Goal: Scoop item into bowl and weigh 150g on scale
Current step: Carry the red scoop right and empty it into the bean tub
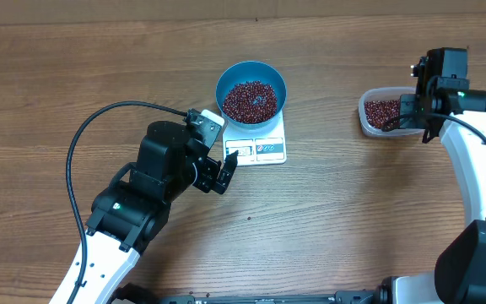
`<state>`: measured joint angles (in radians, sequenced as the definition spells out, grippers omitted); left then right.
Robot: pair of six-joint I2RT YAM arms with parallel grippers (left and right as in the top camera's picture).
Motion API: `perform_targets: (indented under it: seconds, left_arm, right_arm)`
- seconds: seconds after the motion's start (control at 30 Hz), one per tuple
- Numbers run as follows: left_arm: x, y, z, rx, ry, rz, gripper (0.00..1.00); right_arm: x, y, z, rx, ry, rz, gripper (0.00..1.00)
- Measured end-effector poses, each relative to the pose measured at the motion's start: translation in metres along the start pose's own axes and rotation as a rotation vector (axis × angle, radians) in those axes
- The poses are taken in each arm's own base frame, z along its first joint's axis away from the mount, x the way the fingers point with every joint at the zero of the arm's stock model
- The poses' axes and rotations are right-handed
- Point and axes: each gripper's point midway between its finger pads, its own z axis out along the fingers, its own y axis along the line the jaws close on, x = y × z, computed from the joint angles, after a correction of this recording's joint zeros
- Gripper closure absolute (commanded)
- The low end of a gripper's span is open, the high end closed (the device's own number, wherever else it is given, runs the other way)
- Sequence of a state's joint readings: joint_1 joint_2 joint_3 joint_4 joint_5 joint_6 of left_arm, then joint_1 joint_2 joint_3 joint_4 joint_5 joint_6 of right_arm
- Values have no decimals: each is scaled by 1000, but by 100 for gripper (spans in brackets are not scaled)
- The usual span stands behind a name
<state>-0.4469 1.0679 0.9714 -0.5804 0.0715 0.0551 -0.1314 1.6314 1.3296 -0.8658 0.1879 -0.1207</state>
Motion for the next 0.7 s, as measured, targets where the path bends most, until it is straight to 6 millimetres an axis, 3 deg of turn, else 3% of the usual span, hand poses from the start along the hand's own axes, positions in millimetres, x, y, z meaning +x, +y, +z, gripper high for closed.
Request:
perform_targets:
  seconds: [0.3, 0.57, 0.7]
  left_arm:
    - [0, 0, 0, 0, 0, 0, 1]
    - [0, 0, 0, 0, 0, 0, 1]
    - [0, 0, 0, 0, 0, 0, 0]
  right_arm:
    - [-1, 32, -4, -248, 3, 122, 96]
    - [2, 40, -5, -295, 48, 303, 96]
    - [3, 43, 4, -296, 74, 376, 96]
